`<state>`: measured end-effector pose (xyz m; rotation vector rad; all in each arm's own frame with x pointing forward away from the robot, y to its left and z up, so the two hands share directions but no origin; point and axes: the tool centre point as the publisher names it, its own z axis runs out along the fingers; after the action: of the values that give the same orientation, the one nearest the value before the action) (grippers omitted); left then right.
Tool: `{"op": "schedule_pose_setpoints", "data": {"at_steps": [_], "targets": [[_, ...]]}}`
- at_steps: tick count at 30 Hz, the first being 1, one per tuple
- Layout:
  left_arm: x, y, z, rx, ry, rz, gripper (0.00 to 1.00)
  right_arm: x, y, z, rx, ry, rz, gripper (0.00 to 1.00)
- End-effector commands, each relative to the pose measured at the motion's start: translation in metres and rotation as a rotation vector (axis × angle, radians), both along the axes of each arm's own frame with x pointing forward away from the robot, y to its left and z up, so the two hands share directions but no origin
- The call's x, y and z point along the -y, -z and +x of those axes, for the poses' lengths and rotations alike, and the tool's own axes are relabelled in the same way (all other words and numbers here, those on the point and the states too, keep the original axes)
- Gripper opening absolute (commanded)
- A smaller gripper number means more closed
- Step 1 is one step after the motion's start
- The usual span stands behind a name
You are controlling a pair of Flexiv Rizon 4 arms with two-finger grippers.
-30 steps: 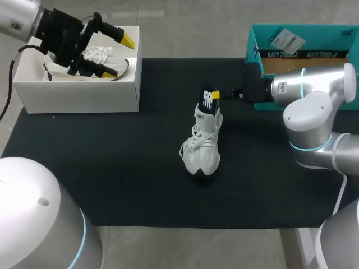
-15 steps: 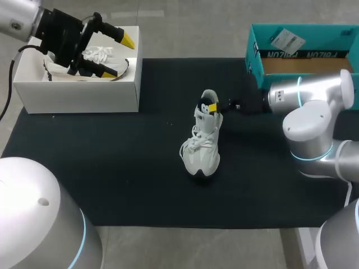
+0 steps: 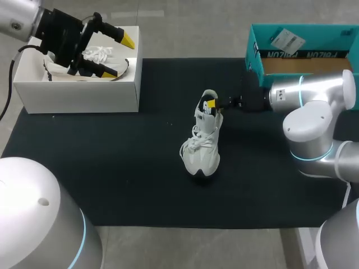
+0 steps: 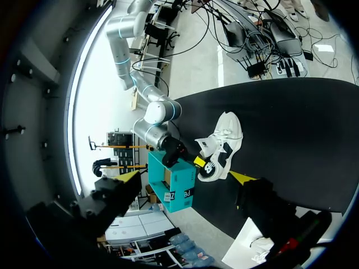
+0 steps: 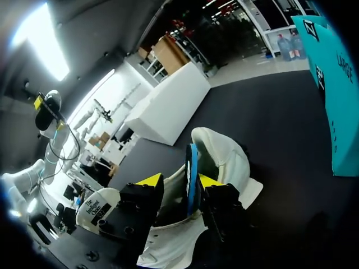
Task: Take the shoe out of the shoebox, open the shoe tongue, remove and reinsert the insole, then place the shoe into the shoebox
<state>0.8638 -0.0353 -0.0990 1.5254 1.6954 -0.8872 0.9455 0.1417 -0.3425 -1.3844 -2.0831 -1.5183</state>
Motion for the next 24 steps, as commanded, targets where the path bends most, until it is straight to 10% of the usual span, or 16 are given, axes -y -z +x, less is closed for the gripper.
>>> {"op": "schedule_pose_setpoints", "data": {"at_steps": [1, 7, 11, 24], "targets": [[0.000, -0.001, 0.001, -0.001, 0.001, 0.005, 1.00, -0.002, -0.003, 0.014, 0.005, -0.007, -0.008, 0.37], [0.000, -0.001, 0.001, -0.001, 0.001, 0.005, 1.00, -0.001, -0.005, 0.022, 0.014, -0.009, -0.013, 0.29], [0.000, -0.001, 0.001, -0.001, 0.001, 0.005, 1.00, -0.002, -0.004, 0.021, 0.009, -0.014, -0.021, 0.00], [0.000, -0.001, 0.001, -0.001, 0.001, 0.005, 1.00, -0.007, 0.008, -0.001, -0.044, -0.034, -0.033, 0.00]]}}
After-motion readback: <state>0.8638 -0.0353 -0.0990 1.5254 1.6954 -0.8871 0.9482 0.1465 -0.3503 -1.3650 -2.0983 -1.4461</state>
